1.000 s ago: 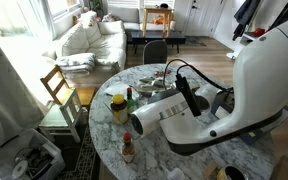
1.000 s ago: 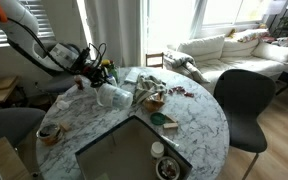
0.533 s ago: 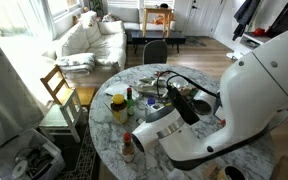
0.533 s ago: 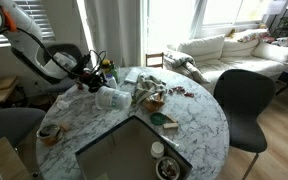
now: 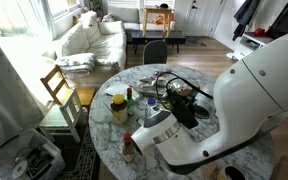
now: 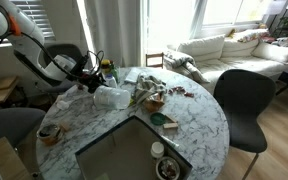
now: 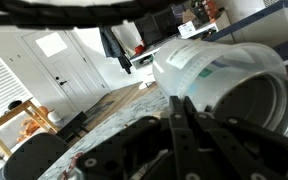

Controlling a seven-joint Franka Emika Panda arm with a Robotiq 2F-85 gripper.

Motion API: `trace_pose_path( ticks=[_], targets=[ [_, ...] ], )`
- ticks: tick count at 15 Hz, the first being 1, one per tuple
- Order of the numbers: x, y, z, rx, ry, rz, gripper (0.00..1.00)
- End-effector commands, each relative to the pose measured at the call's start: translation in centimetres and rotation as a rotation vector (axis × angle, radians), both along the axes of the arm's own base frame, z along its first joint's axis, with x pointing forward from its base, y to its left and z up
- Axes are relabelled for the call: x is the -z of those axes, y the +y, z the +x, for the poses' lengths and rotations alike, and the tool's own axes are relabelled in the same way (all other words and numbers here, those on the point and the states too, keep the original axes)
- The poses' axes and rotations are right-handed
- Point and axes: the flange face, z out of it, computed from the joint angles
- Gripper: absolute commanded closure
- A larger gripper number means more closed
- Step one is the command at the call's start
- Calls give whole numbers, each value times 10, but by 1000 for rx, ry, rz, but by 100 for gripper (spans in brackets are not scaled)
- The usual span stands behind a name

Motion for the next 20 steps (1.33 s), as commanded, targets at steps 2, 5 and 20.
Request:
trace_pose_path(
  ticks=[2, 5, 20],
  targets=[
    [1, -7, -6, 11, -71, -2, 99],
    [-6, -13, -4, 12, -109, 0, 99],
    [-25, -4, 13, -60, -142, 145, 99]
  ],
)
